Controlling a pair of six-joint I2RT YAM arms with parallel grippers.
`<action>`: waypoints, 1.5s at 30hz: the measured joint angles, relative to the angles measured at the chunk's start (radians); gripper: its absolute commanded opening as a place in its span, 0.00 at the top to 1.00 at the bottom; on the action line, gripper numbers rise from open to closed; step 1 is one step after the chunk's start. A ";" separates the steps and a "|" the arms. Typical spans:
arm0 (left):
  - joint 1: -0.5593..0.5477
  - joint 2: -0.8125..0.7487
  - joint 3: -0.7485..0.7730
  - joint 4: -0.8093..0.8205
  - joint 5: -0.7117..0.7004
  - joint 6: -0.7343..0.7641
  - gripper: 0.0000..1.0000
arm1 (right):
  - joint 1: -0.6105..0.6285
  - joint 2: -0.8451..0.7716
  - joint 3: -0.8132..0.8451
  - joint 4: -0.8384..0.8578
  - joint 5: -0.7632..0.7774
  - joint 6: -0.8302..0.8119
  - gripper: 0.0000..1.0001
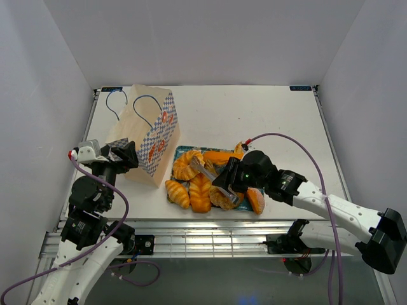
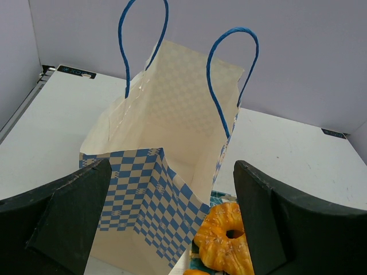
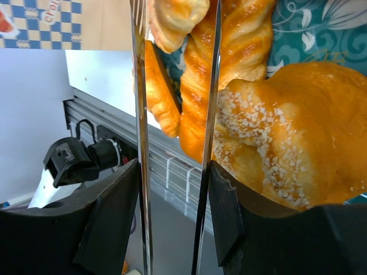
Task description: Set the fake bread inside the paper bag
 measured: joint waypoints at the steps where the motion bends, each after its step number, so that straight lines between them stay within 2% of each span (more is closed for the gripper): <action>1: 0.000 0.000 0.000 0.000 0.000 0.000 0.02 | 0.000 0.013 0.000 0.000 -0.002 0.000 0.45; 9: 0.000 0.000 0.000 0.000 0.000 0.000 0.02 | 0.000 0.056 0.000 0.009 -0.014 0.001 0.47; 12: 0.000 0.000 0.000 0.000 0.000 0.000 0.02 | 0.000 0.058 0.000 0.020 -0.018 0.006 0.51; 22: 0.000 -0.001 0.000 0.000 0.000 0.000 0.02 | 0.000 0.038 0.000 0.045 -0.017 0.010 0.81; 28: 0.000 -0.001 0.000 0.000 0.000 0.000 0.02 | 0.000 -0.003 0.000 0.039 -0.012 0.010 0.92; 45: 0.000 -0.001 0.000 0.000 0.000 0.000 0.02 | 0.000 -0.090 0.000 -0.006 -0.004 -0.018 0.92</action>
